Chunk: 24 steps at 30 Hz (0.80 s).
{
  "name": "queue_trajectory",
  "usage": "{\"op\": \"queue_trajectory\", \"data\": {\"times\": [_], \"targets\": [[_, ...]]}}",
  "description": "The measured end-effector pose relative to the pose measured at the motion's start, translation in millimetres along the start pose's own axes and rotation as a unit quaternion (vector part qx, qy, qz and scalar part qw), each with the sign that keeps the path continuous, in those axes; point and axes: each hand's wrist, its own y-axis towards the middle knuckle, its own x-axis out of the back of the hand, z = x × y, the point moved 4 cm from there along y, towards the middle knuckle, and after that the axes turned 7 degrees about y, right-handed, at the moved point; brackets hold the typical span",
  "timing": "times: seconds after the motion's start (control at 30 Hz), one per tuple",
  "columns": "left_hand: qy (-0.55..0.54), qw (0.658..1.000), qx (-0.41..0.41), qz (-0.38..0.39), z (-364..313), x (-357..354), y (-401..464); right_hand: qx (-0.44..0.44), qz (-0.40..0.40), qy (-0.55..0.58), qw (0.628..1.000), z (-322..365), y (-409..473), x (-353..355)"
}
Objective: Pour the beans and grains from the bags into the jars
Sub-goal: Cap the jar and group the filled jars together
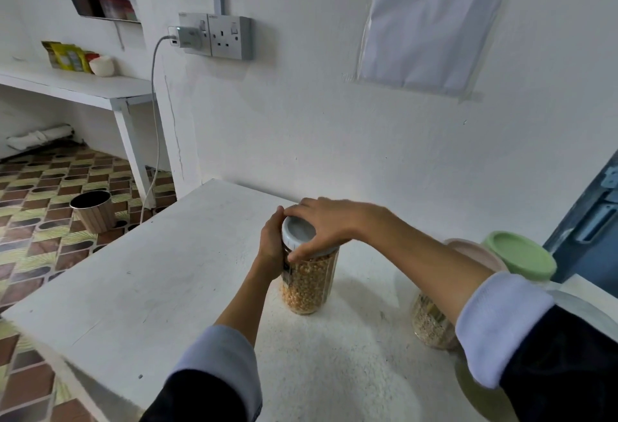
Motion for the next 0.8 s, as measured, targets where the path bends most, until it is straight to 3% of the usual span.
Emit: {"op": "queue_trajectory", "data": {"times": [0.17, 0.3, 0.37, 0.5, 0.63, 0.8], "targets": [[-0.01, 0.999, -0.036, -0.02, -2.5, -1.7, -6.0, 0.007, -0.19, 0.062, 0.98, -4.6, -5.9, -36.6], [0.121, 0.983, -0.129, -0.051, -1.7, 0.8, -3.5, -0.027, -0.248, 0.045, 0.967, -2.0, -6.3, -36.2], [0.133, 0.98, -0.14, -0.055, 5.2, 2.3, -0.6, -0.02, -0.233, 0.041, 0.972, -0.9, -8.9, -34.5], [0.041, 0.991, -0.095, -0.086, 10.3, -5.1, -10.2, -0.015, -0.129, 0.081, 0.988, -8.4, -18.3, -27.6], [0.023, 0.986, -0.097, -0.136, 9.3, -23.8, -25.5, -0.064, -0.053, 0.04, 0.996, -32.0, -43.0, -3.2], [0.006, 0.987, -0.073, -0.143, 15.0, -49.2, -28.0, -0.159, 0.048, -0.015, 0.986, -81.0, -100.0, 28.1]]}}
